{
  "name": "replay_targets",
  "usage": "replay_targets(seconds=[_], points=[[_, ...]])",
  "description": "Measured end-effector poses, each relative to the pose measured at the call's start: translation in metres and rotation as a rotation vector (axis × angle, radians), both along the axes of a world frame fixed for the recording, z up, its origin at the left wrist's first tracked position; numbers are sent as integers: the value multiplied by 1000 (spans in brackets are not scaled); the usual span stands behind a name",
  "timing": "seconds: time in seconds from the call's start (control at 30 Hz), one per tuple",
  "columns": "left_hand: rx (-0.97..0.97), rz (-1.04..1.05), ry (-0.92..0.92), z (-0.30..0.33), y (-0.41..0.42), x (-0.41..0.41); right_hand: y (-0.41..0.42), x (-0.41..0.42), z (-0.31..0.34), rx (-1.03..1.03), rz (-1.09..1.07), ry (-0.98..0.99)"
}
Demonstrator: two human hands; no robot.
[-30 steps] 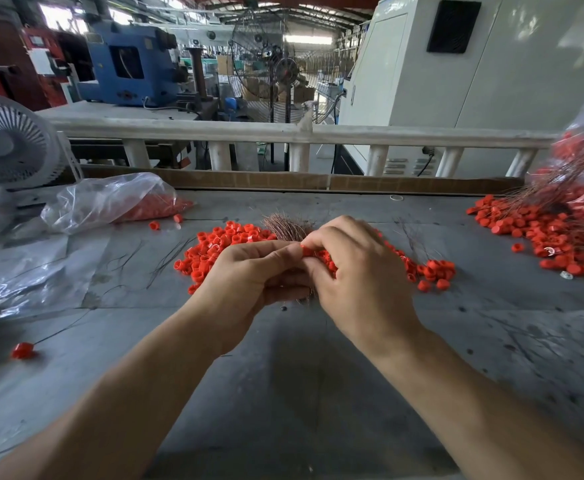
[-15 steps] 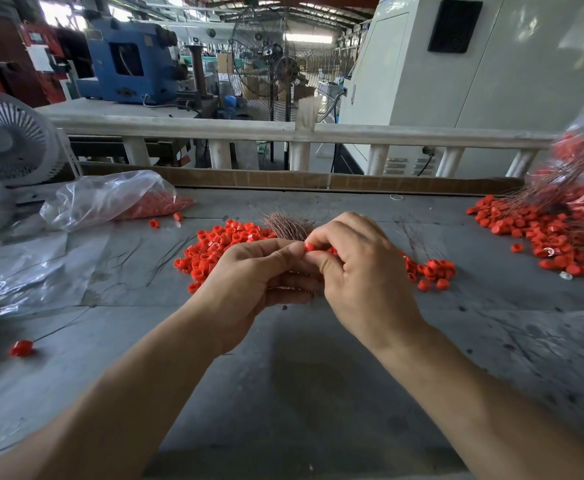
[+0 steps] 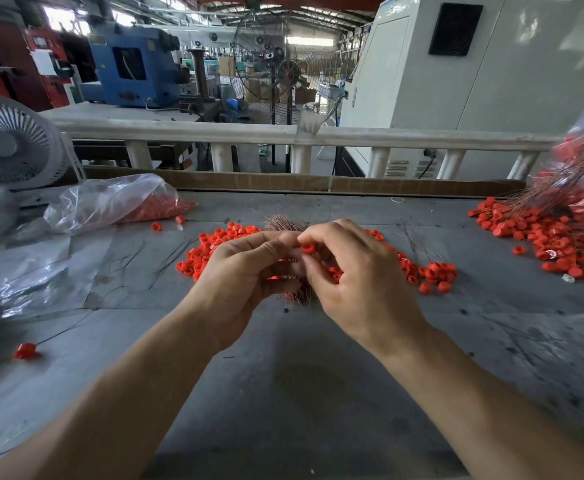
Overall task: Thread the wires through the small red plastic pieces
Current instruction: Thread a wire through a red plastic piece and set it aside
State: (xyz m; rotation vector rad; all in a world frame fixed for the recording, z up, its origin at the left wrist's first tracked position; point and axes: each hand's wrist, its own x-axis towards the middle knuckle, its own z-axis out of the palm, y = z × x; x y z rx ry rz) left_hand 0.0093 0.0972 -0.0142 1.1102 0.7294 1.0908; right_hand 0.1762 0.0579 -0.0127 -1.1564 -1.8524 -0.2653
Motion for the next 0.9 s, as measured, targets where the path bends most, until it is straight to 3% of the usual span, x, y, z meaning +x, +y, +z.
replay_targets(seconds=[0.53,0.77,0.9], points=[[58,27,-41,2,5,-7,-3,-2,2,-14,112,-26],[92,168,24,4,4,-6,1,0,-2,-131,151,-28],[67,330,103,4,7,-10,1,1,-2,-172,125,-124]])
